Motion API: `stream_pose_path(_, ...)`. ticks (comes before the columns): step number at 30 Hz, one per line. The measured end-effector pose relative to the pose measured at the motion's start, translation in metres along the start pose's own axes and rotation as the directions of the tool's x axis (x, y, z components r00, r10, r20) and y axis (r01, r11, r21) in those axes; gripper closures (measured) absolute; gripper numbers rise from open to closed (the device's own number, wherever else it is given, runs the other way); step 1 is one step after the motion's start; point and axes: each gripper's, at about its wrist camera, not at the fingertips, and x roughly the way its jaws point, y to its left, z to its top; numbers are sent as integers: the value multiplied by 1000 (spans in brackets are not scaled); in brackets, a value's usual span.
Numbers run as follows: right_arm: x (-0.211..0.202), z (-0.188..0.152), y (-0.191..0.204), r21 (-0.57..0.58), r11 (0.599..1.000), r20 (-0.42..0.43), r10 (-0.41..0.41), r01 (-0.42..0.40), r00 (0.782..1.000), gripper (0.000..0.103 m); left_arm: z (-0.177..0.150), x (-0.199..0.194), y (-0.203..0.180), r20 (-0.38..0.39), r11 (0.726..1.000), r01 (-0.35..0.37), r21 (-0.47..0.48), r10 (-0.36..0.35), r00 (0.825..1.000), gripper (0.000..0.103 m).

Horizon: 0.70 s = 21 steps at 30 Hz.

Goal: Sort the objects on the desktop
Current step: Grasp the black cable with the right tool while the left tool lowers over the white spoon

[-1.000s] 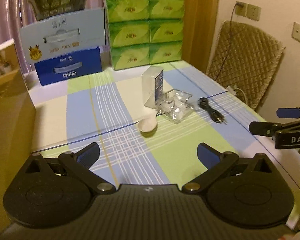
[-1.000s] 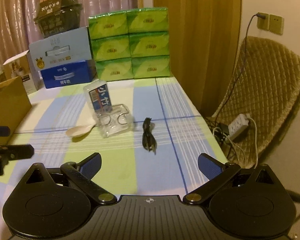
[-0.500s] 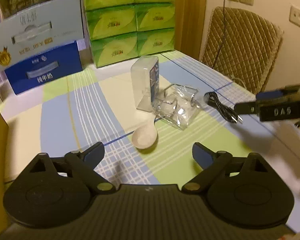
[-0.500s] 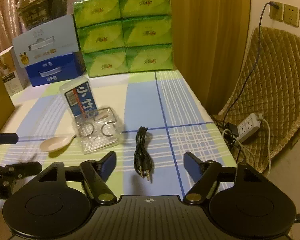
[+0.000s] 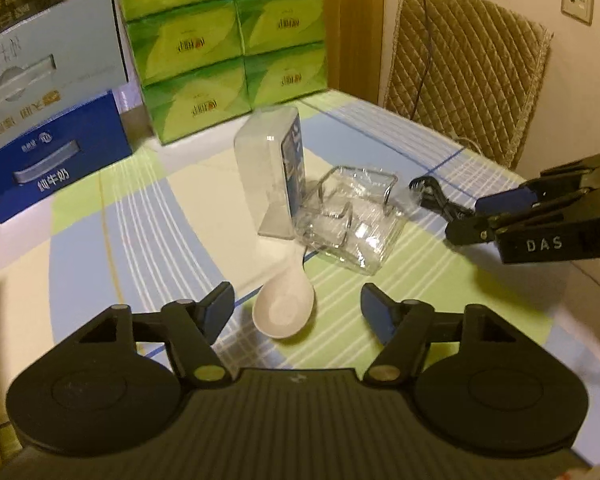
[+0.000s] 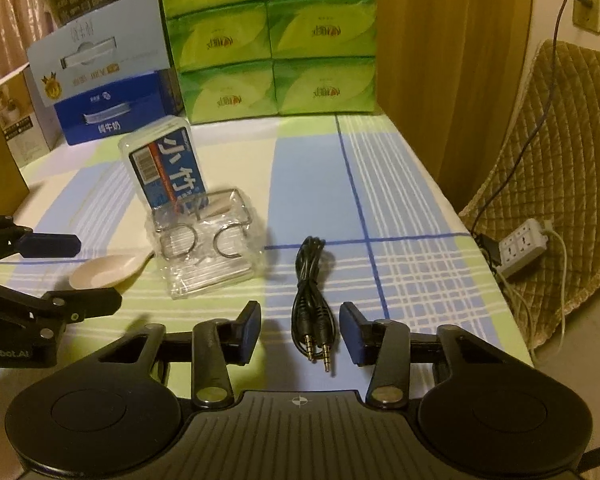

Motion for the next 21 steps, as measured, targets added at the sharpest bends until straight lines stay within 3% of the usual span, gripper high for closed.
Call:
stream_pose_path(7, 12, 3, -5, 9, 1000, 13, -6, 6, 1000, 63, -6, 12, 2, -12, 1000, -9, -25, 9, 1000, 53)
stream_pose_path(11, 18, 3, 2, -34, 999, 31, -11, 12, 999, 66, -6, 13, 2, -5, 999, -13, -46, 13, 1000, 64)
stream_pose_path(15, 20, 4, 5, -53, 998, 36, -30, 32, 999, 87, -6, 11, -2, -5, 999, -24, -40, 24, 1000, 76)
stream_pose_path(21, 10, 0, 8, -52, 998, 0, -35, 35, 999, 88, -11, 1, -6, -38, 994, -50, -94, 47, 998, 77)
